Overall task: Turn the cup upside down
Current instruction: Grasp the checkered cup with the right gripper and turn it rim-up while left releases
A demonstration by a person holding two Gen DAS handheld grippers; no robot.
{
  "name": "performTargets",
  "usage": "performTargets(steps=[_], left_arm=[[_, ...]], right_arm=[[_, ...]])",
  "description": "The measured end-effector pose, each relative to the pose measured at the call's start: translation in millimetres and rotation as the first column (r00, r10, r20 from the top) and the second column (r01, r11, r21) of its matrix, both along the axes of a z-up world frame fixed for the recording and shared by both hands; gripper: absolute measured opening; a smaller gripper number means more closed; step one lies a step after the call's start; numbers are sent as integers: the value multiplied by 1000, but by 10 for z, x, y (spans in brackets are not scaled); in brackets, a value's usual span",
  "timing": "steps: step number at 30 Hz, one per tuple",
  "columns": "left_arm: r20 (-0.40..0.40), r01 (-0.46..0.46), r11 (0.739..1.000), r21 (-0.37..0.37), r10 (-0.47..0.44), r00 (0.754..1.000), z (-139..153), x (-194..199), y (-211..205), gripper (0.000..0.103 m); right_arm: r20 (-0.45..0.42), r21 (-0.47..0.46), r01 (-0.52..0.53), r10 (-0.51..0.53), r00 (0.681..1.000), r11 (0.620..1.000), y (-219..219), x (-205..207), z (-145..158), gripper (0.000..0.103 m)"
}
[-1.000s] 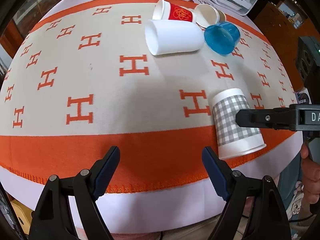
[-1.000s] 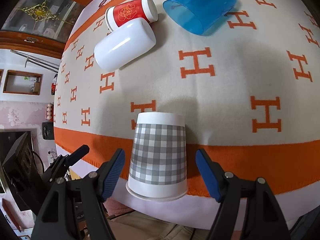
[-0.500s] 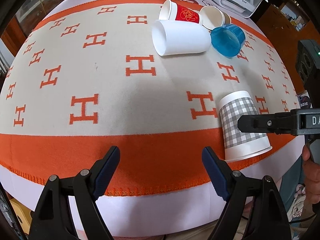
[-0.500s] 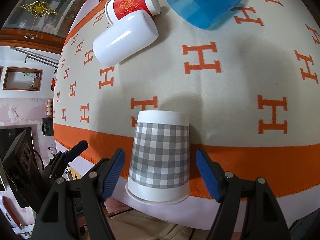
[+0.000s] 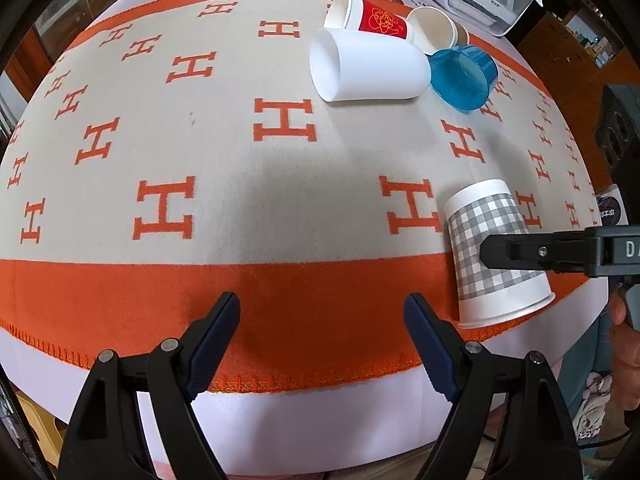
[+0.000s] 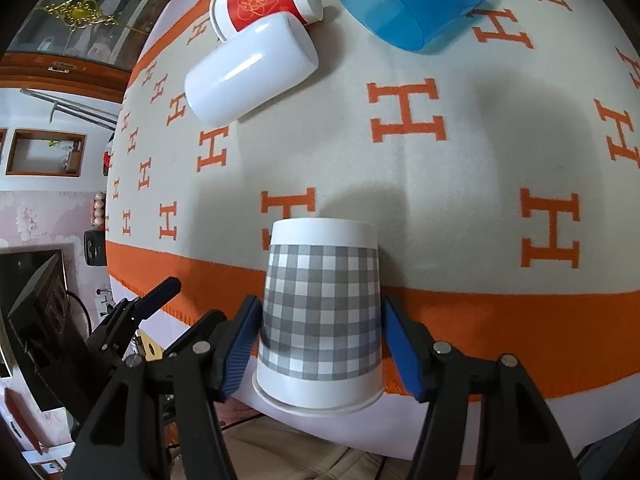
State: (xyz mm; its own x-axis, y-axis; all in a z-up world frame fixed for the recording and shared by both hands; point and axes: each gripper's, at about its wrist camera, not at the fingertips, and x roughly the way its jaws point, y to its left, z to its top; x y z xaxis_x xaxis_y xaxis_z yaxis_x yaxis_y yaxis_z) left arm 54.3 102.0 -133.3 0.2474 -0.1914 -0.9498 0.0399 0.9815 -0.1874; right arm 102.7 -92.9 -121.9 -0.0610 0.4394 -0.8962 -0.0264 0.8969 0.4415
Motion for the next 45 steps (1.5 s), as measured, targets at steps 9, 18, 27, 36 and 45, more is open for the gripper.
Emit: performTargets(steps=[9, 18, 27, 36, 45], left_arm=[[77, -33, 999, 17, 32, 997, 131, 75, -33, 82], [203, -145, 988, 43, 134, 970, 277, 144, 58, 83], [205, -168, 985, 36, 158, 966, 104, 39, 48, 82], [226, -174, 984, 45, 159, 961, 108, -46, 38, 83], [217, -169, 985, 31, 159, 963, 123, -89, 25, 84]], right_arm=[[304, -46, 68, -51, 951, 997, -48, 71, 274, 61], [648, -80, 23, 34, 761, 997, 104, -157, 182, 62], [741, -201, -79, 205, 639, 976, 210, -667, 105, 62], [761, -262, -79, 257, 596, 962, 309, -834, 75, 63], [760, -226, -74, 223, 610, 971, 285, -881, 144, 71]])
